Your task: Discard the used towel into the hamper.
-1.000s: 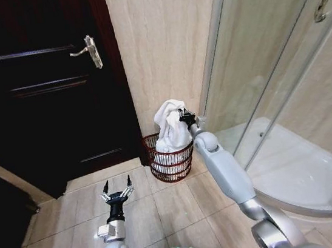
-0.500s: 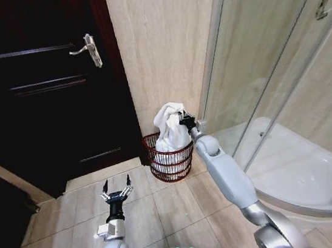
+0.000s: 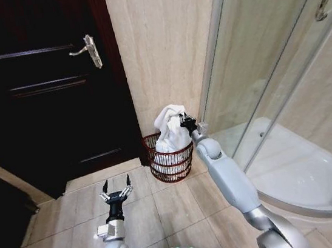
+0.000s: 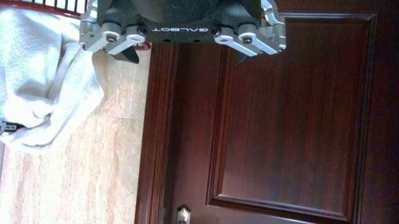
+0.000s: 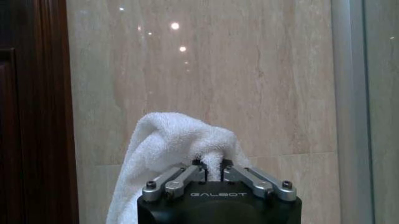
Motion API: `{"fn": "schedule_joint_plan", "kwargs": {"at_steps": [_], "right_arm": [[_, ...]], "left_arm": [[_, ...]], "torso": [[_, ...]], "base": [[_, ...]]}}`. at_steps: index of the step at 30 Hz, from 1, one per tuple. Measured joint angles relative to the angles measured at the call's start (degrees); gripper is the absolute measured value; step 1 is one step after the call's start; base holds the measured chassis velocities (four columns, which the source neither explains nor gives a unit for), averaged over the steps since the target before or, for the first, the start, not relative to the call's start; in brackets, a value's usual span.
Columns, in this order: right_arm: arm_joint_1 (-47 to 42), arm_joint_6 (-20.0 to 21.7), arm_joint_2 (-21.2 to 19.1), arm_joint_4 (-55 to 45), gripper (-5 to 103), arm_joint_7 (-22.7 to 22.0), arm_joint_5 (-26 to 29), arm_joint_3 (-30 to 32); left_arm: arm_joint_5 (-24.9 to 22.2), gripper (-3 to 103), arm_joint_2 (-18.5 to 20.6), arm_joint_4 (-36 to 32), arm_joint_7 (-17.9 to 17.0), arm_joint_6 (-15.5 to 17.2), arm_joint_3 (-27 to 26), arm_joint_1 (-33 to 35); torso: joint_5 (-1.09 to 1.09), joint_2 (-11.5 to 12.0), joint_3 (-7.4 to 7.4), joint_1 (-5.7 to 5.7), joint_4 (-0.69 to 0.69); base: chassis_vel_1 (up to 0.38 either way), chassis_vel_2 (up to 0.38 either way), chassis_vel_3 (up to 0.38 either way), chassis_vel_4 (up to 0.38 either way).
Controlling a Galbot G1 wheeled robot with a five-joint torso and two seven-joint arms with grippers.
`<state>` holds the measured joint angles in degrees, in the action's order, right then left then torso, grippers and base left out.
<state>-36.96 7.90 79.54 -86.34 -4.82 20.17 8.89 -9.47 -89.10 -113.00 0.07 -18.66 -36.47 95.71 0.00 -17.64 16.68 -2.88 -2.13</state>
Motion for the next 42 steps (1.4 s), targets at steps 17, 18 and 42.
{"fn": "schedule_joint_plan", "kwargs": {"at_steps": [17,18,42], "right_arm": [[-2.6,2.9,-2.9,-3.7,11,-0.1,1.7,-1.4],[-2.9,3.7,-3.3,-4.0,11,-0.1,1.7,-1.5],[5.0,34.2,-11.5,-3.0,11,-14.2,29.5,-8.8]], "left_arm": [[0.0,100,-1.1,-0.3,0.0,1.5,0.2,0.6],[0.0,100,-1.1,-0.1,0.0,1.4,0.2,0.5],[-1.2,100,-1.7,0.2,-2.6,-2.0,-0.1,-0.1]], "torso": [[0.01,-0.1,0.08,-0.07,0.01],[0.01,-0.1,0.08,-0.07,0.02],[0.01,-0.2,0.12,-0.08,0.01]], "base": [[-0.088,0.091,0.086,-0.085],[0.0,0.0,0.0,0.0],[0.008,-0.002,-0.001,0.006]]}}
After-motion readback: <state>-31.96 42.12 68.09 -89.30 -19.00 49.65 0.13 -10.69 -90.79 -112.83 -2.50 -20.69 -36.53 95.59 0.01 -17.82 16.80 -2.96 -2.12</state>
